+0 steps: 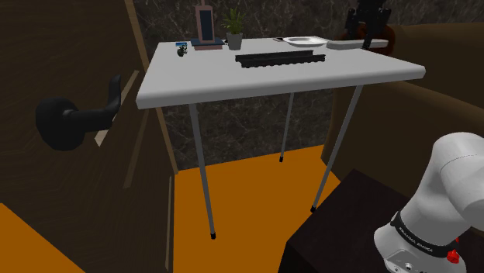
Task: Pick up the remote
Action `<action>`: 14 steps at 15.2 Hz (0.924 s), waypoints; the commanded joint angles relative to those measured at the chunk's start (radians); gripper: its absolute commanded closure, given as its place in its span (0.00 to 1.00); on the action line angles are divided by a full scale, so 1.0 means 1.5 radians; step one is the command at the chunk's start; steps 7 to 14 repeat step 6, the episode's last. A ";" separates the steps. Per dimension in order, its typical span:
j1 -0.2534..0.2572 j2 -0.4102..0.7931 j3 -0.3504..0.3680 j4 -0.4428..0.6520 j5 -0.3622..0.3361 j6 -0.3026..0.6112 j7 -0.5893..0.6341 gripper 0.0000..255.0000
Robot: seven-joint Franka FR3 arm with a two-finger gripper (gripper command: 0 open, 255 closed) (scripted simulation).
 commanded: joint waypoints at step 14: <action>0.006 0.023 -0.002 0.069 0.010 -0.047 -0.009 1.00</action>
